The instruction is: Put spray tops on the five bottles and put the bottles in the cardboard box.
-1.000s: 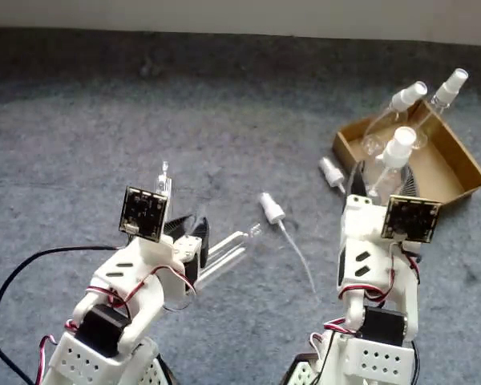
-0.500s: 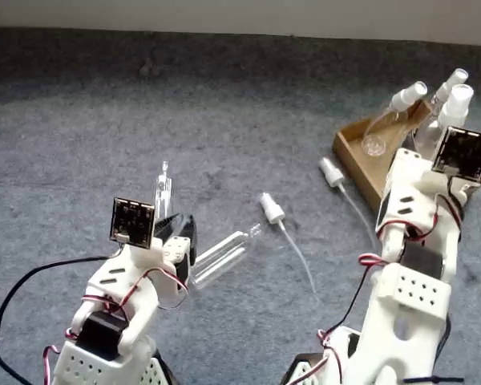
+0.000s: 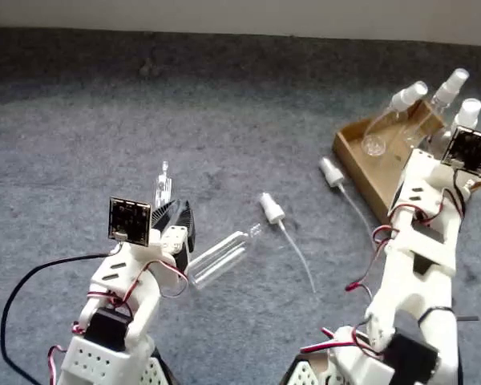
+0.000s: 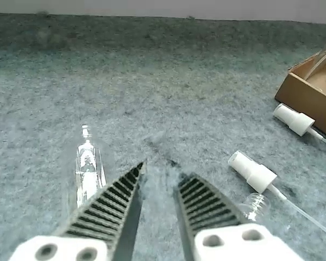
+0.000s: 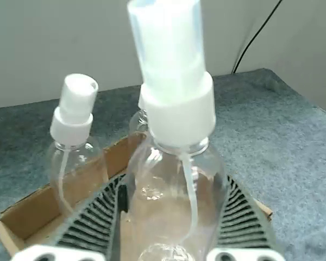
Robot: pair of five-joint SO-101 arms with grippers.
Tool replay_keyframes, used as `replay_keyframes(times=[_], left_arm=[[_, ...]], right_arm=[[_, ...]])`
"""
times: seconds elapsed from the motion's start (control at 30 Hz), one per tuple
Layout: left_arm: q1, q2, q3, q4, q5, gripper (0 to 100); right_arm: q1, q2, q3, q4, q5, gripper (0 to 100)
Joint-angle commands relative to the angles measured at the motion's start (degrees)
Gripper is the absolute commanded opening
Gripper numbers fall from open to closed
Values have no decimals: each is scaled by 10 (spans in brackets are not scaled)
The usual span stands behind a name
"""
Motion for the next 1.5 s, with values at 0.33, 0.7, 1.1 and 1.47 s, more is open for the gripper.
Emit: replay_keyframes(times=[0.33, 0.7, 1.1, 1.47], left_arm=[[-7, 2, 12, -13, -6, 14], [-7, 2, 12, -13, -6, 14], [-7, 2, 12, -13, -6, 14], [-7, 2, 12, -13, -6, 14]], right_arm=[[17, 240, -182, -125, 3, 101], [25, 349, -293, -126, 2, 101], [24, 413, -342, -126, 2, 101], [22, 415, -335, -207, 2, 101]])
